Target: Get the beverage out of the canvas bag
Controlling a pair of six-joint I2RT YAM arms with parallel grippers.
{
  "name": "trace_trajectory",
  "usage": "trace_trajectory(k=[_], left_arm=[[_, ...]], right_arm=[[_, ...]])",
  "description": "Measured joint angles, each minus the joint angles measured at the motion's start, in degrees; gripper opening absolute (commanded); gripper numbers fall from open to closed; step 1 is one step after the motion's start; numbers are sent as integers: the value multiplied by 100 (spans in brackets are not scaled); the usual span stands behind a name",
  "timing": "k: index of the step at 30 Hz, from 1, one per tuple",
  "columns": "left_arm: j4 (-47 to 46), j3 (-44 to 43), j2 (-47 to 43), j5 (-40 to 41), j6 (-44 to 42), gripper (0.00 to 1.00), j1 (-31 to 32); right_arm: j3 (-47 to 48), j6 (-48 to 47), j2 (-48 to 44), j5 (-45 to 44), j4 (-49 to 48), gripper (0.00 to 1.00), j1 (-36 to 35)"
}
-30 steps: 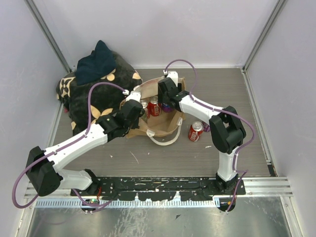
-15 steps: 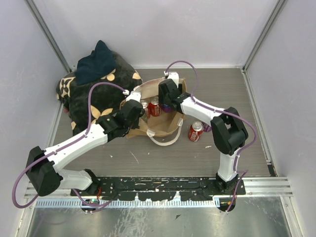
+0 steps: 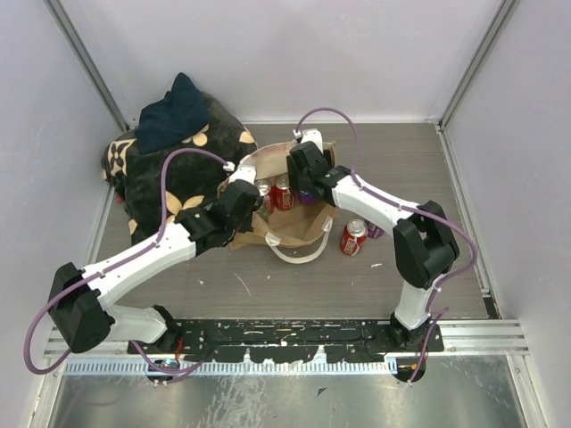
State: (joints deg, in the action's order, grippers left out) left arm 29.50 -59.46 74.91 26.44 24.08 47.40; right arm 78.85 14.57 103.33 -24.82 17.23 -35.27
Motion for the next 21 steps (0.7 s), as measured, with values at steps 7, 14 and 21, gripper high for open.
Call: trace_trajectory(k=[7,14,21], left_arm=[[-68,0,92,-2,-24,1,2],[-87,-42,153,-13,-46,1,7],[-79,-72,173,-44,-90,1,4]], right_arm=[[50,-188,-533,63,227,0,-101],[229,-400,-1058,24,579,0,-376],[529,-463,-1690,-315,1137,0,-1080]])
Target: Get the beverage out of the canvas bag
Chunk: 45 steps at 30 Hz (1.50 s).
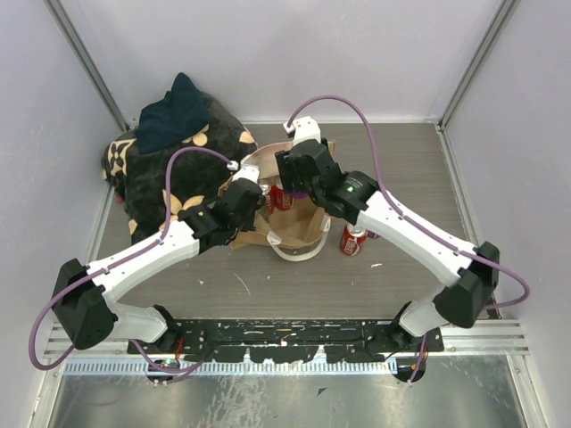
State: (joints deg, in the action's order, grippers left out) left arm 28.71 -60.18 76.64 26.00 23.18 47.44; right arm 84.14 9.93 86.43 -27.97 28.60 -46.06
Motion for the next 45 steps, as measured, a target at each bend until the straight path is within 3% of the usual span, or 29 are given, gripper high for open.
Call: trace_trajectory(k=[13,22,33,45], left_arm=[[35,-20,-9,-17,-55,3,0],[81,-20,-42,-17,-59,4,0],[90,-20,-42,-13,-42,4,0],[96,-20,-42,13,37,4,0]], right_arm=[[90,479,-2079,-767,1217,1,-905],[-1211,1228,-3663,-1062,2094,1,-938],[-2774,1963,-3777,-673,2153,1,-962],[-4216,2332,-3748,-439,1261,1,-1082]])
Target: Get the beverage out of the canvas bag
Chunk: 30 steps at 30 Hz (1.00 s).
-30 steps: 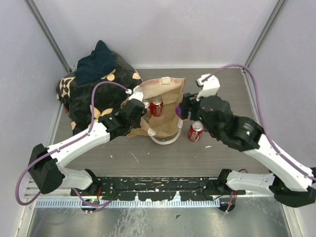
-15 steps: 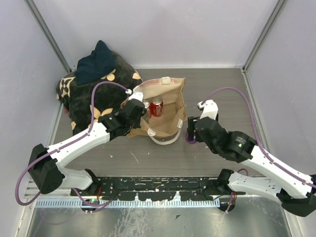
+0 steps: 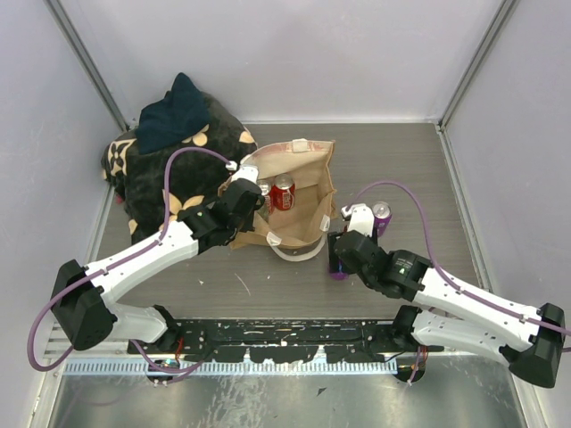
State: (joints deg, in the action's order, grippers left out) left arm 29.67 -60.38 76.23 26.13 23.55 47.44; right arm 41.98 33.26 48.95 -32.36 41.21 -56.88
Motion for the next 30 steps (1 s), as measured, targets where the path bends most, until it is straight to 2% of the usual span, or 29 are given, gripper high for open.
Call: trace_trajectory(k=[11,12,13,15,16,18,19,20,21,25,30], left_arm=[[-24,57,-39,39,129,6,2],[-24,61,-42,39,142,6,2],[-35,72,-46,39,157,7,2],[-72,105,-66,42,173,8,2],[-87,118,-72,44,179,8,2],[-109,129,-76,44,186,9,2],[-111,131,-76,44,190,9,2],[-114,133,-76,44,197,9,2],[-116,133,-76,44,205,9,2],[-136,155,-96,44,221,9,2],[-144,166,-118,44,225,9,2]], right_arm=[[-527,122,369,-61,-636,1,-74],[-568,142,369,-70,-649,5,-74],[-590,153,367,-103,-688,14,-76],[-623,170,369,-133,-756,42,-76],[-634,188,369,-149,-780,53,-76],[-636,234,372,-170,-785,68,-76],[-636,260,372,-179,-782,88,-76],[-636,293,372,-192,-778,96,-76],[-636,313,372,-208,-769,99,-76],[-433,286,369,-321,-586,100,-81],[511,48,400,-492,-304,99,-81]])
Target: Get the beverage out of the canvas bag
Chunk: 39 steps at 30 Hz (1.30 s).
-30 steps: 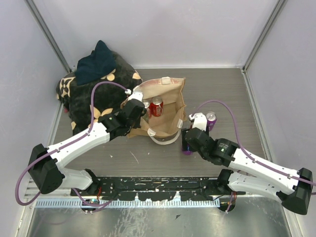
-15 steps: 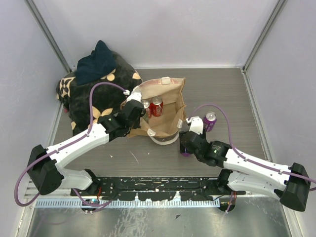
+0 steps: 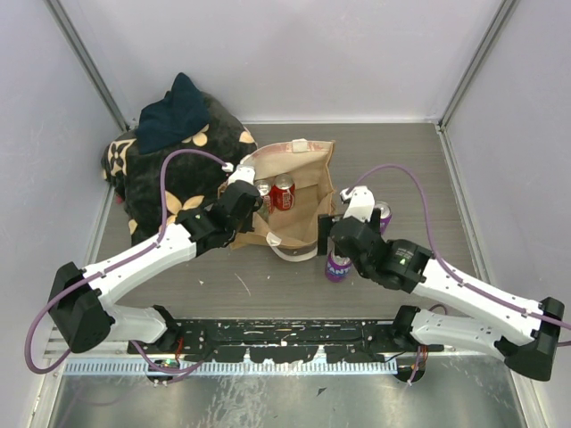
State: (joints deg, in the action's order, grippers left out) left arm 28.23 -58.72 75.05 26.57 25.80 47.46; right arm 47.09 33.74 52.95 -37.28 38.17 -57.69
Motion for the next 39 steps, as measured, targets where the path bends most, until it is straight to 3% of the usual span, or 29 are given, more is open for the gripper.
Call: trace_trajectory(k=[5,9,11,15,20,26,29,39], left_arm=[[0,0,0,0,0,6,0],[-7,20,-4,0,39,4,0],[-24,59,-22,0,63,4,0],[-28,74,-52,2,116,4,0],[-26,76,-57,11,146,5,0],[-28,74,-46,13,173,18,0],[-33,74,2,20,188,25,-2],[-33,61,120,55,197,27,-2]], right_arm=[[1117,-385,251,-146,13,91,0],[1670,-776,667,-116,-227,62,0],[1834,-994,927,-44,-411,58,0],[2197,-1388,1626,70,-737,64,0],[2352,-1755,2385,343,-1097,78,168],[2273,-1926,3080,1139,-1606,91,1204],[2253,-2017,3427,1373,-1849,92,1523],[2312,-2046,4238,2142,-2667,90,1825]])
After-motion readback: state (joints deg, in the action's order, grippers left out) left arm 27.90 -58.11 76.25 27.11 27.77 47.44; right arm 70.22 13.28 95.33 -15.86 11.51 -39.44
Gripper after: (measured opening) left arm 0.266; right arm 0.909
